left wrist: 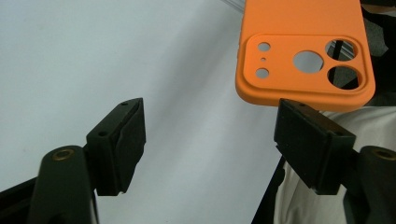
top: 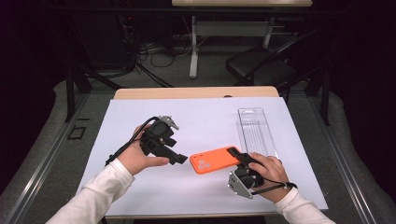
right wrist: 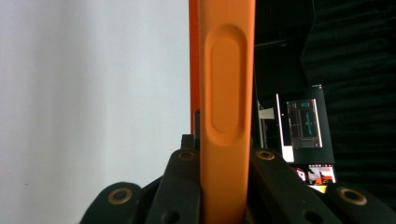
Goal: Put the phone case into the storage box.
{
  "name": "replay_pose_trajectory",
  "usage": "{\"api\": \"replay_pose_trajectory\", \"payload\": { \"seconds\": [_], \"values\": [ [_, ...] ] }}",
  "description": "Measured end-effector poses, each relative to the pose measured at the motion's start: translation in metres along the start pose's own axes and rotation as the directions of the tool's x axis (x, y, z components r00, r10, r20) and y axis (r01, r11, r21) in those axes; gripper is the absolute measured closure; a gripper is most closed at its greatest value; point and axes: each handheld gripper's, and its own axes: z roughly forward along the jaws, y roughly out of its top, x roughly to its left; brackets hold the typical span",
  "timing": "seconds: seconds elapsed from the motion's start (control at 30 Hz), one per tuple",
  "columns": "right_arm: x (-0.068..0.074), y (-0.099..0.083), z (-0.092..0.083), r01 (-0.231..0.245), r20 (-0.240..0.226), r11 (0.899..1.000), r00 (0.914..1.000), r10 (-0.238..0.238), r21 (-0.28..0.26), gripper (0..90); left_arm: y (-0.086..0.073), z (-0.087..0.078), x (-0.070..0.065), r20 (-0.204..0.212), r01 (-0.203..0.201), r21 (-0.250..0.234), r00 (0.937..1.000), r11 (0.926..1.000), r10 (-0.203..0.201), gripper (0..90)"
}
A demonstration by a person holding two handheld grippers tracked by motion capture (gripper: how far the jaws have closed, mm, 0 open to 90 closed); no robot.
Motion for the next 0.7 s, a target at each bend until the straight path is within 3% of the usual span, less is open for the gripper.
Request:
{"api": "replay_pose_trajectory", "payload": {
  "seconds": [0.7],
  "values": [
    [-0.0025, -0.0021, -0.0015, -0.105, -0.043, 0.994, 0.9937, 0.104, -0.023, 87.4, -0.0067, 0.0065, -0.0014, 0.025, -0.018, -0.014, 0.9995, 0.9997, 0.018, 28.1]
  ]
}}
